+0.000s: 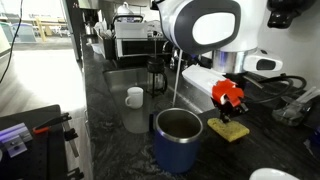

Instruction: Wipe the sink counter with the sponge

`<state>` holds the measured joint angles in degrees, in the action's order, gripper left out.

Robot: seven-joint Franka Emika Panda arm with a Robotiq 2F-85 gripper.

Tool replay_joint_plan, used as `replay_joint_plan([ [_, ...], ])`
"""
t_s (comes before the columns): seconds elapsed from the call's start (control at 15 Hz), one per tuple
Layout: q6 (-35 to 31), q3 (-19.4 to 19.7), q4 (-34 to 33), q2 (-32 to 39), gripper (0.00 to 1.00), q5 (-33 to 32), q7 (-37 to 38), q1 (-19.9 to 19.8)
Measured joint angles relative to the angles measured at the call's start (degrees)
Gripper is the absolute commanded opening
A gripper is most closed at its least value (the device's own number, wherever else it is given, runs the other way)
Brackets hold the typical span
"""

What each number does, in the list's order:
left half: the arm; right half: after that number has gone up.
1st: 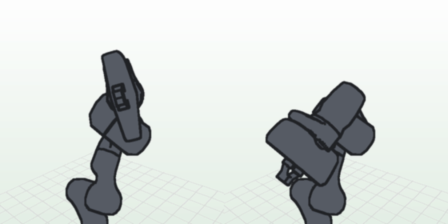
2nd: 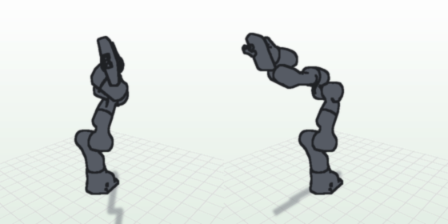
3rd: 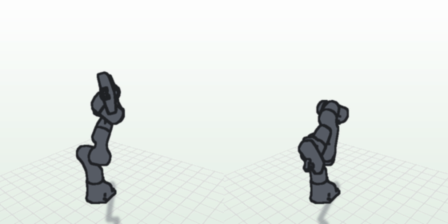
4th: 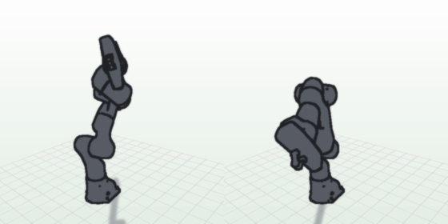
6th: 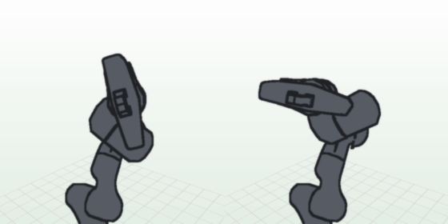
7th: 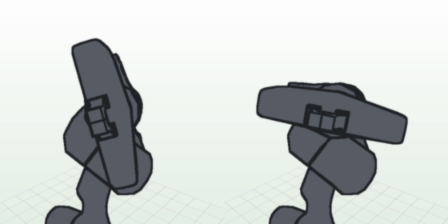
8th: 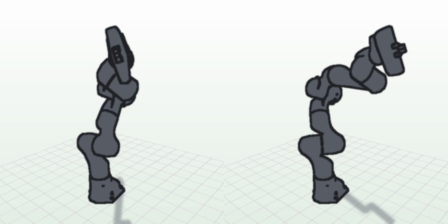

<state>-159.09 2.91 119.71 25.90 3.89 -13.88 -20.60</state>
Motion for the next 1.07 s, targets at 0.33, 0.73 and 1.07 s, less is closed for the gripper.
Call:
replay_joint_plan([
  [0.33, -0.2, 3.2, 4.1, -2.6, 0.01, 0.0, 0.1, -0.2],
  [0.73, 3.0, 4.6, -2.4, 1.2, 0.01, -0.4, 4.7, 1.5],
  [1.07, 7.1, 4.9, -14.4, 8.3, 0.01, -2.0, 10.5, 5.2],
])
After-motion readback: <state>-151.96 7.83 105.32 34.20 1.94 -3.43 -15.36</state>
